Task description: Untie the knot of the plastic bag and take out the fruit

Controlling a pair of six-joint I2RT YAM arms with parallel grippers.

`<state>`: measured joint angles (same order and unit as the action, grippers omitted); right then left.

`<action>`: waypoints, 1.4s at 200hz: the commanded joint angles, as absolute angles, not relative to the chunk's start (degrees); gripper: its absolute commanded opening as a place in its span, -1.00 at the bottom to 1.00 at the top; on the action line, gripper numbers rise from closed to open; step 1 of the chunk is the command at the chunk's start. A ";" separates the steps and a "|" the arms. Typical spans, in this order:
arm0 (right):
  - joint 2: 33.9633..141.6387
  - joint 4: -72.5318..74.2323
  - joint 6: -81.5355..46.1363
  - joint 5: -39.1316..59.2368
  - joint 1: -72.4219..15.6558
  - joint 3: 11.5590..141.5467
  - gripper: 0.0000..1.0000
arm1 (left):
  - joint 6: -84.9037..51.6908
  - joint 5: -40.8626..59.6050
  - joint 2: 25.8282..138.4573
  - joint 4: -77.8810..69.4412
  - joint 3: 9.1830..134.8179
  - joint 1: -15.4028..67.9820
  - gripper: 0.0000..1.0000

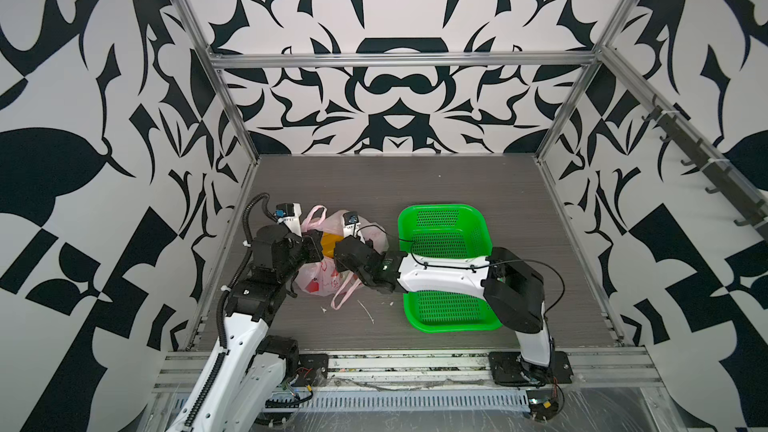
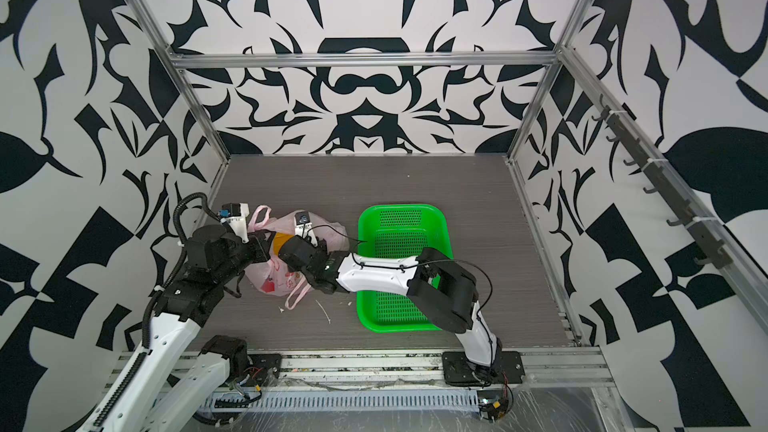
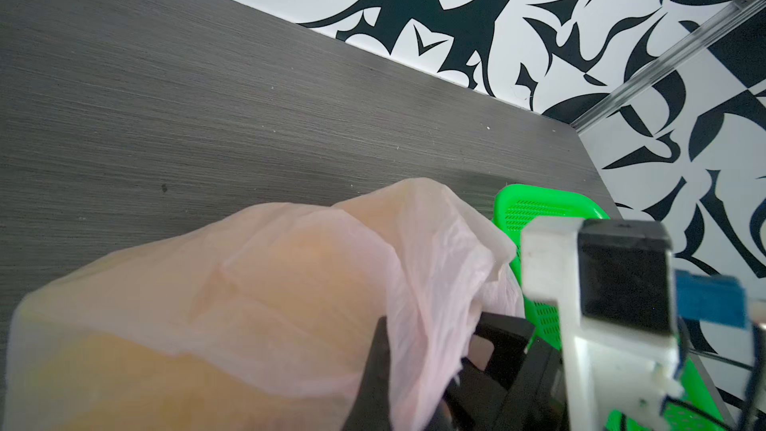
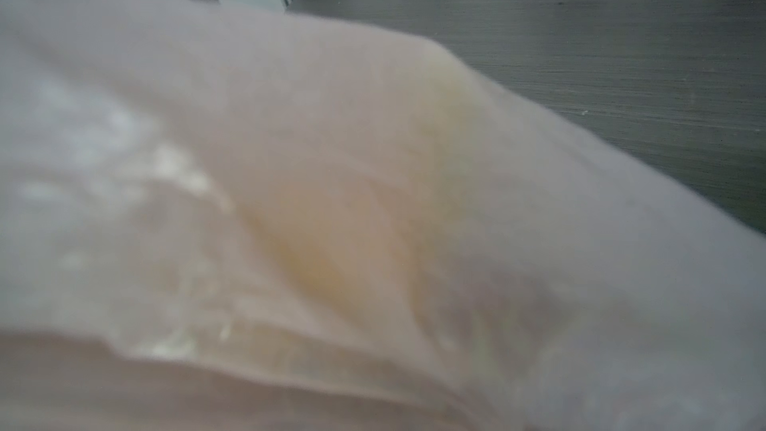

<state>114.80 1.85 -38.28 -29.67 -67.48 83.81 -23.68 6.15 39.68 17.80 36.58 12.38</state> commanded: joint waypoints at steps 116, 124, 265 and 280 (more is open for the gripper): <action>111.12 4.53 -47.51 -39.05 -66.55 86.47 0.15 | -22.93 10.40 38.67 15.64 36.56 12.25 -1.00; 111.18 4.19 -47.98 -39.52 -66.53 86.73 0.16 | -22.85 10.33 38.67 15.83 36.68 12.26 -1.00; 113.47 13.25 -51.53 -37.29 -63.90 84.13 0.13 | -21.80 11.80 38.90 16.23 35.94 12.24 -1.00; 113.77 13.93 -51.32 -37.51 -63.81 84.02 0.13 | -21.70 11.87 38.85 16.26 35.83 12.23 -1.00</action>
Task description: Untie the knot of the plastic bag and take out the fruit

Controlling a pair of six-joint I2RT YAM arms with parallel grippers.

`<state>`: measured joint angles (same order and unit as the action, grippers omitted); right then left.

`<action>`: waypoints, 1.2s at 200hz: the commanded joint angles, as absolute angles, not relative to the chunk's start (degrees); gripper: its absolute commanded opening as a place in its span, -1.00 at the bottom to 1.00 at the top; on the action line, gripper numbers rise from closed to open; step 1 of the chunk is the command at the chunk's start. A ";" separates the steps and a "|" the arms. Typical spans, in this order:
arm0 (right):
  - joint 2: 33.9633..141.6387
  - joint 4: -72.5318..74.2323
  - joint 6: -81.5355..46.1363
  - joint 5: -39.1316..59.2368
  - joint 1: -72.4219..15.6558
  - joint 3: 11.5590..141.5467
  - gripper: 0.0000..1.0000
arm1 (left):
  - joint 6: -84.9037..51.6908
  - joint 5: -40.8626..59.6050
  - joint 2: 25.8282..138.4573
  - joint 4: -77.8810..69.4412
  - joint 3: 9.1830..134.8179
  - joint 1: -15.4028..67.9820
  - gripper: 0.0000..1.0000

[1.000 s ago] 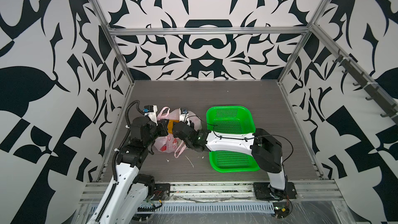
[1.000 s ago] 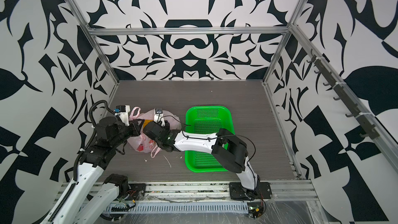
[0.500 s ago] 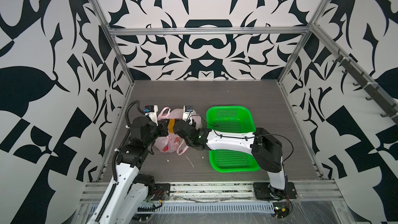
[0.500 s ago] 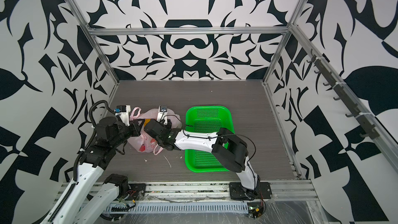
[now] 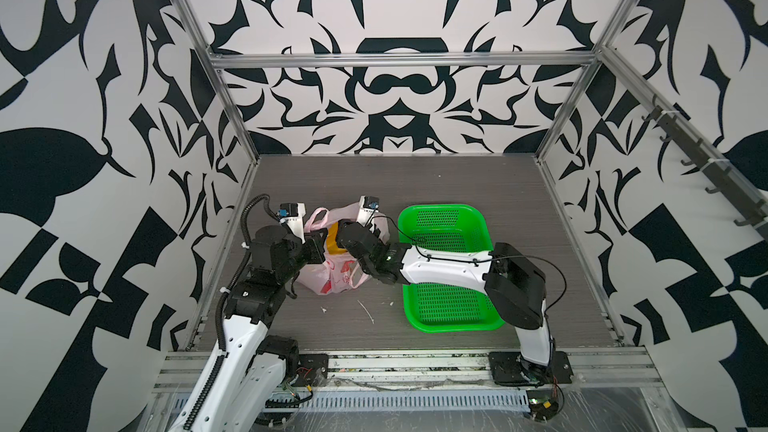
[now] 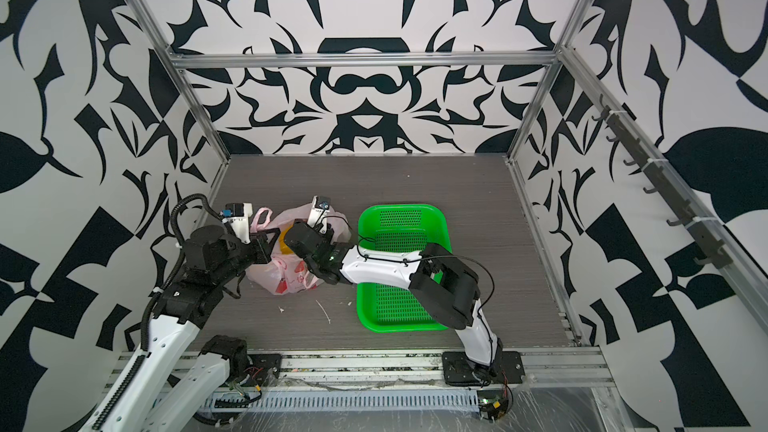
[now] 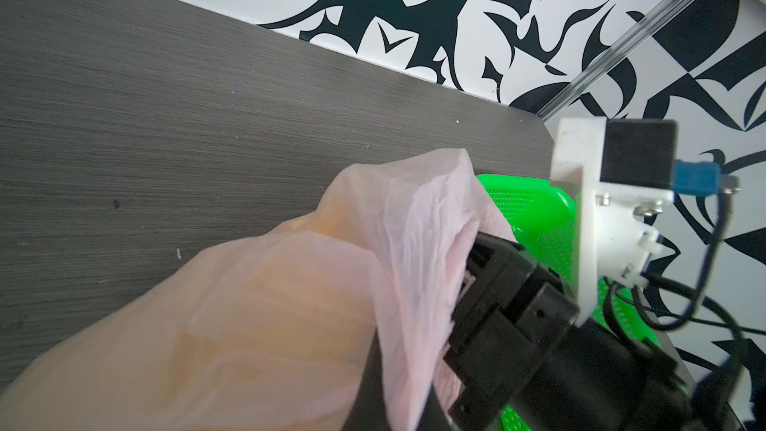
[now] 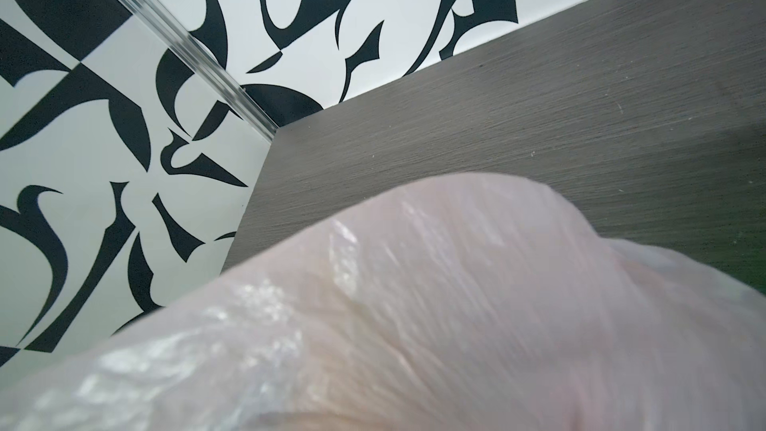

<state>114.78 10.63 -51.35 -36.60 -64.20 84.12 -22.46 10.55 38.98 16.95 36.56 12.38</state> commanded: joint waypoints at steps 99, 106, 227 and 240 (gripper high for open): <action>117.04 13.89 -51.59 -35.07 -62.32 86.32 0.09 | -21.09 12.62 38.89 16.51 36.08 12.28 -1.00; 117.23 13.92 -51.51 -34.69 -62.23 86.47 0.09 | -21.08 12.66 38.85 16.48 36.04 12.22 -1.00; 122.05 18.96 -46.52 -30.37 -61.39 89.98 0.02 | -20.76 12.98 38.90 16.77 35.95 12.22 -1.00; 122.56 19.47 -46.28 -30.22 -61.35 90.09 -0.02 | -20.82 13.01 38.98 16.83 35.94 12.25 -1.00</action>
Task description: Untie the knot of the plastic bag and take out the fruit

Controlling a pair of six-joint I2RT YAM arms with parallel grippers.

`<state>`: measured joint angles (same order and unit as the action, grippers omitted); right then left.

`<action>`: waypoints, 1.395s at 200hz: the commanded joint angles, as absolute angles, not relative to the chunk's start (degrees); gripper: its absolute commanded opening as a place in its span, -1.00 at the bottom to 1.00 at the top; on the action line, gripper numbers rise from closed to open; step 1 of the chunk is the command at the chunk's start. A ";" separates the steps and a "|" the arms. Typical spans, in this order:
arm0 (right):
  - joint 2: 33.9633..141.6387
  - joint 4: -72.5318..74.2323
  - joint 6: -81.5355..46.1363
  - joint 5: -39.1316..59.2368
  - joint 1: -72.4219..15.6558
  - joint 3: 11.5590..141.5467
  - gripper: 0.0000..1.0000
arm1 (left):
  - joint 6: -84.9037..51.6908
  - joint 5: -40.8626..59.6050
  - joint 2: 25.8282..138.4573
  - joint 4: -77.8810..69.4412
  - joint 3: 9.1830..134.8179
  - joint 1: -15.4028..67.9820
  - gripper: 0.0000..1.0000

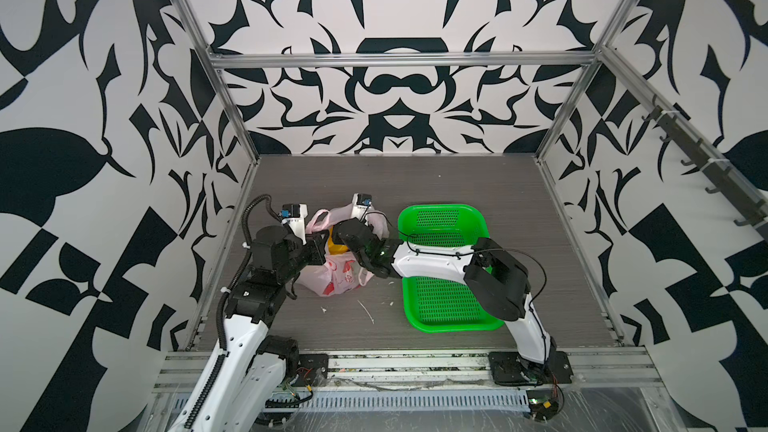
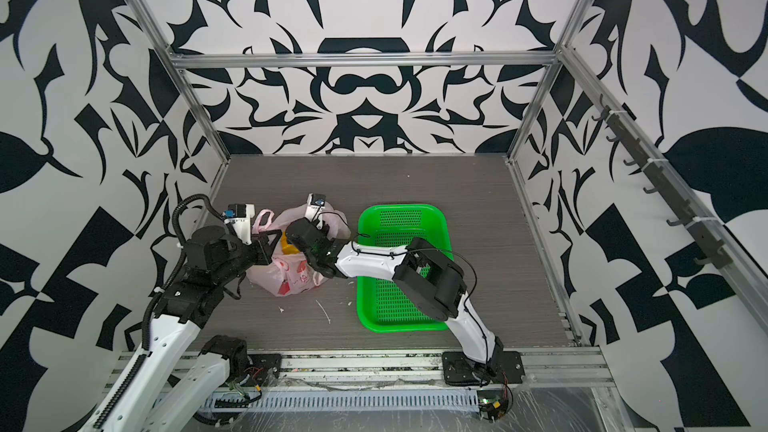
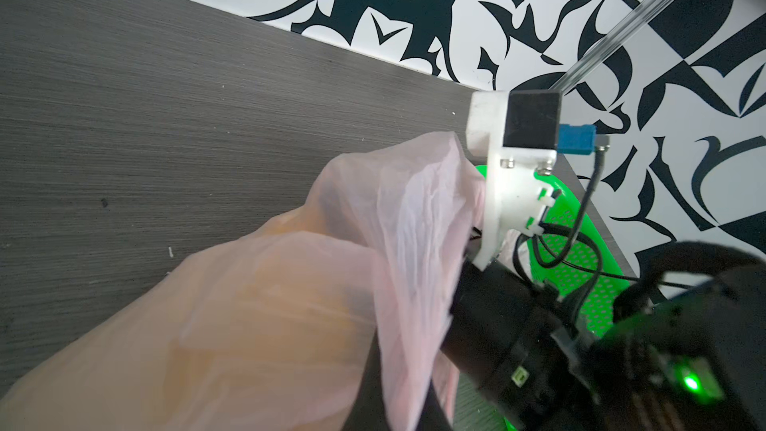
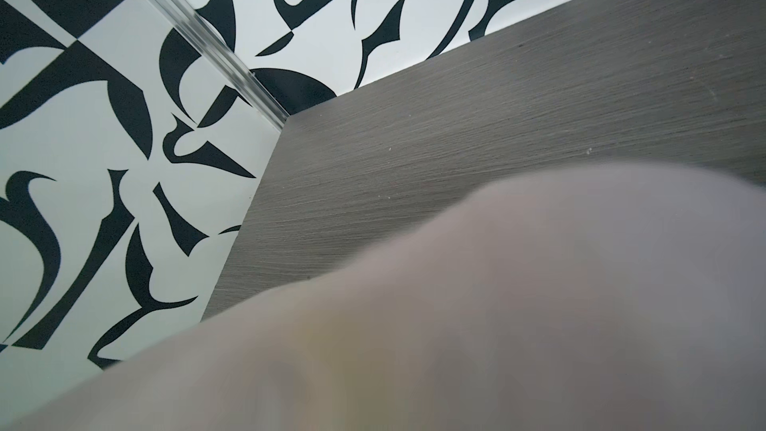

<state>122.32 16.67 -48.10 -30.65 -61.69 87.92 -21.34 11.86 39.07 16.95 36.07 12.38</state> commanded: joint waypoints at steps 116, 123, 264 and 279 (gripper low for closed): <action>123.06 22.32 -43.53 -28.76 -61.00 88.69 -0.72 | -20.73 11.92 39.99 16.48 36.18 12.24 -1.00; 122.97 22.39 -43.47 -28.58 -61.05 88.47 -0.75 | -20.70 11.69 40.08 16.37 36.21 12.28 -1.00; 119.41 20.79 -35.98 -30.93 -65.73 86.01 -0.99 | -23.27 2.38 43.63 10.85 38.96 12.24 -1.00; 118.84 20.75 -34.88 -32.04 -66.42 85.69 -0.99 | -23.28 2.20 44.28 10.21 39.16 12.23 -1.00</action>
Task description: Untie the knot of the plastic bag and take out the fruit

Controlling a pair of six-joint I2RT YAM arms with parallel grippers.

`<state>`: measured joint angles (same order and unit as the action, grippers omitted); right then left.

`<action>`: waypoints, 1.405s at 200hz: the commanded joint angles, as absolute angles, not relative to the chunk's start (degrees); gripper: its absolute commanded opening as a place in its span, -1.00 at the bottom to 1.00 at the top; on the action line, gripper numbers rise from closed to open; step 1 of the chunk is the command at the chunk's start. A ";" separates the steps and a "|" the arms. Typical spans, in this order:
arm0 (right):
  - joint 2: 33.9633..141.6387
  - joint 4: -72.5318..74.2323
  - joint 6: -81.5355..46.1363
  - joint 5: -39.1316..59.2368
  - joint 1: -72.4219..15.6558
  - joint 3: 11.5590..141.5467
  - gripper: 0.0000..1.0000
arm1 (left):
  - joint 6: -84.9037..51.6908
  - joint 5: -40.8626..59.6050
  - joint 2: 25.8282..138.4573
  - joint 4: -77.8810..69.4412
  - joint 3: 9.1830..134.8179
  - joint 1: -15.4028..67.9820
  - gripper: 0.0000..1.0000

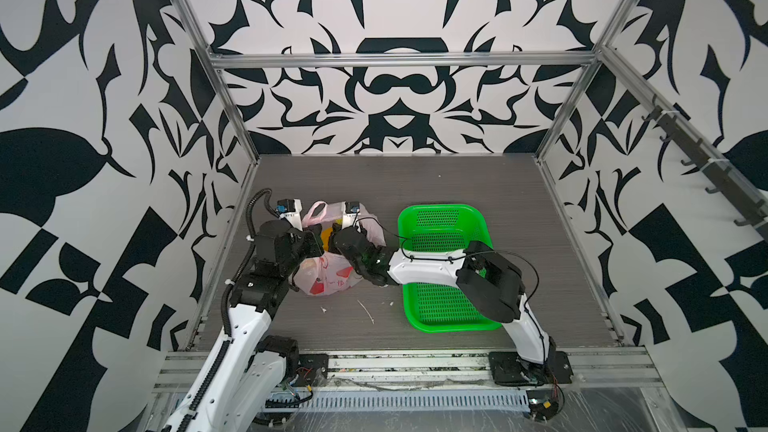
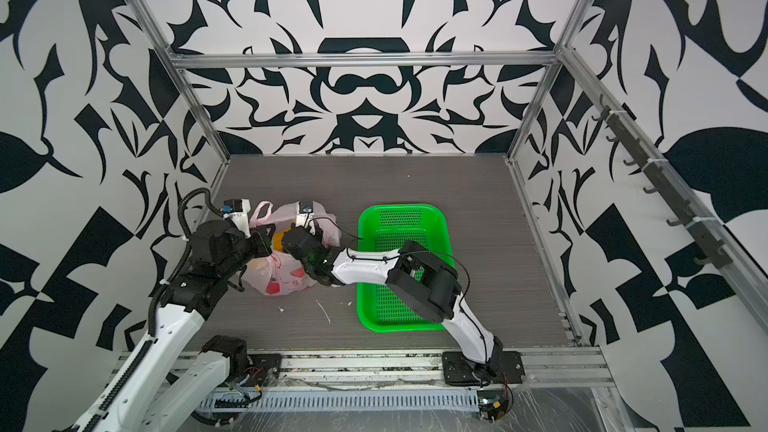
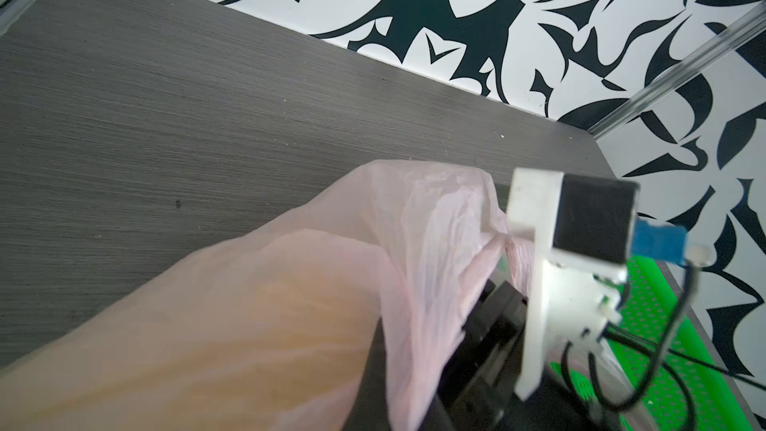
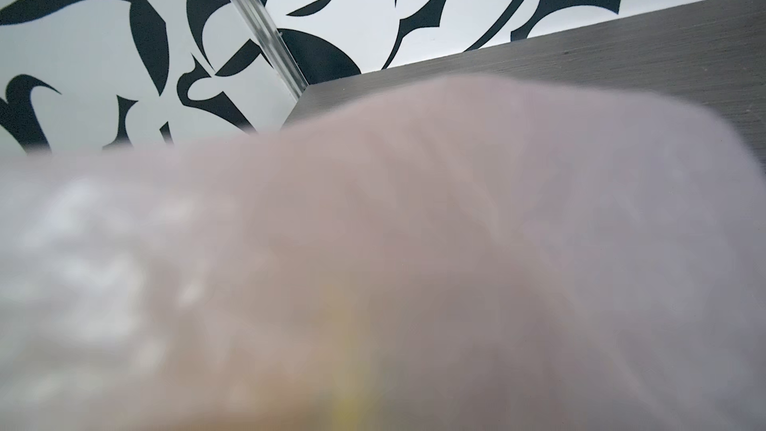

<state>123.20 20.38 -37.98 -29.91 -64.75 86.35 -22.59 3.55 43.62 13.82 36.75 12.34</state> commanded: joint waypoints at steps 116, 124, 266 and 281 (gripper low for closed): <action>115.02 21.26 -22.05 -40.21 -70.14 85.98 -1.00 | -22.59 1.50 45.99 10.02 38.63 12.28 -1.00; 114.65 21.38 -21.64 -40.67 -70.14 85.87 -1.00 | -22.66 1.43 45.88 10.10 38.58 12.26 -1.00; 110.84 22.85 -10.03 -44.12 -70.22 85.97 -1.00 | -23.33 0.52 42.38 10.40 35.45 12.22 -1.00; 110.40 23.07 -8.68 -44.37 -70.19 85.83 -1.00 | -23.41 0.57 41.97 10.20 35.24 12.27 -1.00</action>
<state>114.98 19.64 -12.05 -42.30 -69.84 84.97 -22.76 0.86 43.11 11.57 36.58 12.34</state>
